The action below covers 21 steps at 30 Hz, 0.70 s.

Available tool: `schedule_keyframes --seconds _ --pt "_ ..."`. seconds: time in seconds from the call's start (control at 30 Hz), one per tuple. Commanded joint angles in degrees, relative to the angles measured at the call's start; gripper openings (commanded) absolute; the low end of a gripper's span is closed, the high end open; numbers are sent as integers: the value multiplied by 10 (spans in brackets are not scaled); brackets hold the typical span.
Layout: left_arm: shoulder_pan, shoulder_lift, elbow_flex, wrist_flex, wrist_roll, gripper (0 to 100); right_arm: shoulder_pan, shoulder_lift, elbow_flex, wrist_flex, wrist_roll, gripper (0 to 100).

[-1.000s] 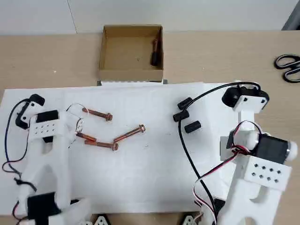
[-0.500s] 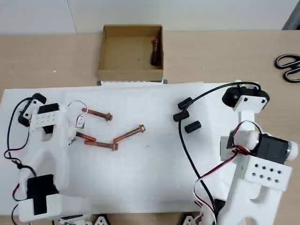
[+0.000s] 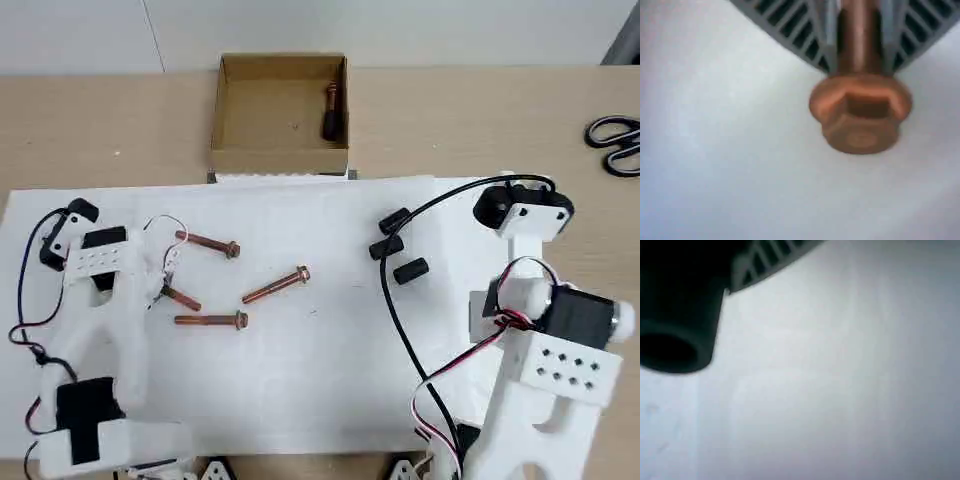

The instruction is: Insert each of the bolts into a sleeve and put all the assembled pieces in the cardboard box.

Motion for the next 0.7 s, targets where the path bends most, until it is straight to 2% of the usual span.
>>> schedule_keyframes --seconds 0.0,0.17,0.43,0.67 --pt "-11 1 -3 -19 -5 7 1 -12 -5 -3 -4 3" --pt "-8 0 -80 41 -33 7 -28 -66 -18 1 -4 3" --pt "5 0 -270 148 -82 7 -153 -173 -16 0 -6 4" --pt "101 -40 -454 290 -131 7 -164 -236 -15 0 -7 4"
